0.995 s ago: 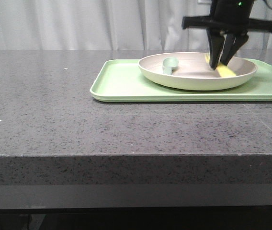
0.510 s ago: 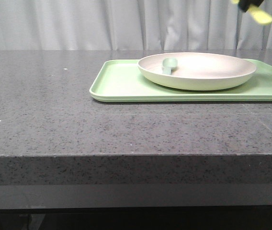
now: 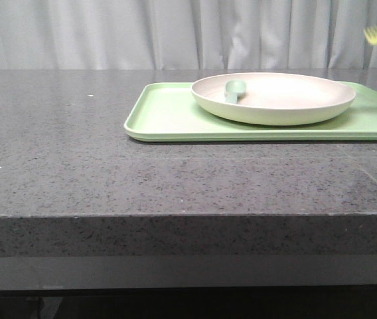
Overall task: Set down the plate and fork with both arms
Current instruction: 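Lift the fork with the right gripper and move it beside the plate, then lower the fork onto the tray beside the plate and release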
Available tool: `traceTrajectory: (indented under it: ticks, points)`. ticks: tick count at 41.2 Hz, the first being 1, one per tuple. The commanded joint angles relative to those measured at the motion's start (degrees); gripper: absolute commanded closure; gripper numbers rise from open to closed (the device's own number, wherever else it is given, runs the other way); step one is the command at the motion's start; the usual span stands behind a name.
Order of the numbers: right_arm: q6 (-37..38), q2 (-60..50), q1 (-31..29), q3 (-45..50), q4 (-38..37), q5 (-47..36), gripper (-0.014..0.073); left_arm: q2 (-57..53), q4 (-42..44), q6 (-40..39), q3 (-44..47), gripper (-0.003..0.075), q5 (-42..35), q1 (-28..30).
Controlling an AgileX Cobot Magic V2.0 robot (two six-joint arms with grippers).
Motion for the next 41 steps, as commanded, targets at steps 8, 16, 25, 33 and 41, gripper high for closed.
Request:
traceTrajectory:
  ticks: [8,16,25,33,41]
  points:
    - [-2.6,3.7,-1.1,-0.7,4.2,2.2,0.0498,0.0,-2.0,0.1,-1.5,0.0479,-3.3,0.1]
    - [-2.6,6.4,-1.1,-0.7,4.2,2.0,0.0494,0.0,-2.0,0.1,-1.5,0.0479,-3.3,0.1]
    - [-2.6,6.4,-1.1,-0.8,4.2,2.0,0.0399,0.0,-2.0,0.1,-1.5,0.0479,-3.3,0.1]
    - [-2.6,5.4,-1.1,-0.9,4.2,2.0,0.0246,0.0,-2.0,0.1,-1.5,0.0479,-3.3,0.1]
    - [-2.6,1.6,-1.0,-0.9,4.2,2.5,0.0233,0.0,-2.0,0.1,-1.5,0.0479,-3.3,0.1]
